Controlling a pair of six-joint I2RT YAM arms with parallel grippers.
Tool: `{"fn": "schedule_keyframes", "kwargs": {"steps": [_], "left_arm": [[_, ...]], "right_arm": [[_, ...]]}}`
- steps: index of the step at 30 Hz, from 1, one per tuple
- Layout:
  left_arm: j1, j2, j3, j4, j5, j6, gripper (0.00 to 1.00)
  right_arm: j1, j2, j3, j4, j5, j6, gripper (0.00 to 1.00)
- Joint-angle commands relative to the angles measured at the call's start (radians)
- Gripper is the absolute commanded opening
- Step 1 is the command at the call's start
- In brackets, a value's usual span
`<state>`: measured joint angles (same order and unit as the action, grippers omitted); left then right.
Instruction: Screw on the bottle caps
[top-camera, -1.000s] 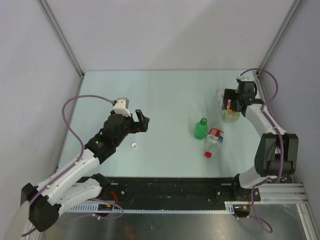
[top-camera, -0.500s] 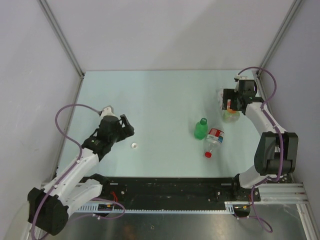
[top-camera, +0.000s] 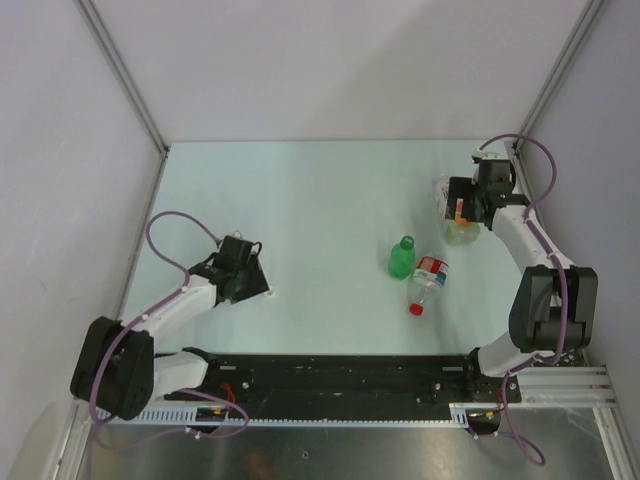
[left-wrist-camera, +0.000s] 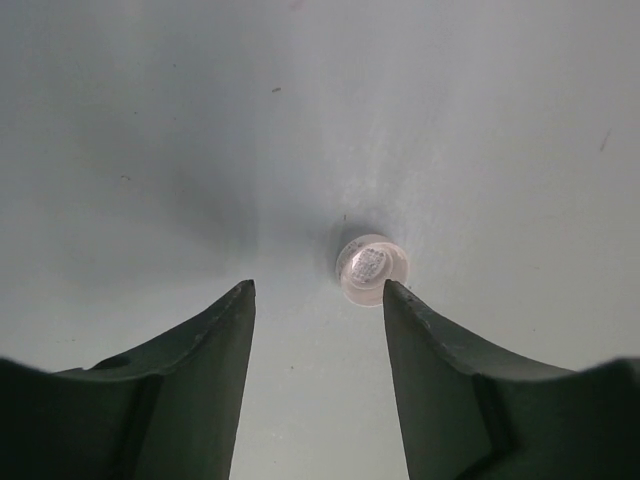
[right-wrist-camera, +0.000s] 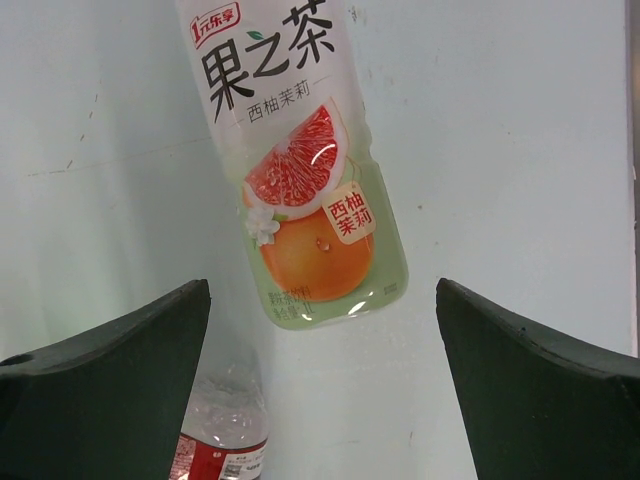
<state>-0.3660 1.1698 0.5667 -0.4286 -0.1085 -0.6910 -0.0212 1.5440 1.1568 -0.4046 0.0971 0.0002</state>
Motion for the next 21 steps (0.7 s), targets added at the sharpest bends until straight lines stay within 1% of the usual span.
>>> {"fn": "schedule_keyframes", "kwargs": {"steps": [1, 3, 5, 9, 13, 18, 21], "left_arm": [[0.005, 0.054, 0.025, 0.054, 0.031, 0.003, 0.57], [0.005, 0.083, 0.023, 0.073, 0.042, 0.007, 0.56], [0.005, 0.116, 0.024, 0.097, 0.067, 0.012, 0.52], [0.005, 0.173, 0.028, 0.128, 0.129, 0.027, 0.37], [-0.010, 0.175, 0.026, 0.143, 0.176, 0.044, 0.26], [-0.034, 0.128, 0.013, 0.144, 0.193, 0.068, 0.20], [-0.055, 0.120, 0.006, 0.144, 0.196, 0.078, 0.20]], "right_arm": [[-0.003, -0.064, 0.022, -0.011, 0.011, 0.032, 0.99], [-0.003, -0.077, 0.017, -0.012, 0.016, 0.037, 0.99], [-0.003, -0.089, 0.015, -0.012, 0.023, 0.044, 0.99], [-0.004, -0.117, 0.010, -0.014, 0.026, 0.058, 0.99], [-0.003, -0.156, 0.007, -0.012, 0.027, 0.080, 0.99], [-0.003, -0.212, -0.004, -0.009, 0.026, 0.100, 0.99], [-0.003, -0.241, -0.011, -0.006, 0.027, 0.115, 0.99]]}}
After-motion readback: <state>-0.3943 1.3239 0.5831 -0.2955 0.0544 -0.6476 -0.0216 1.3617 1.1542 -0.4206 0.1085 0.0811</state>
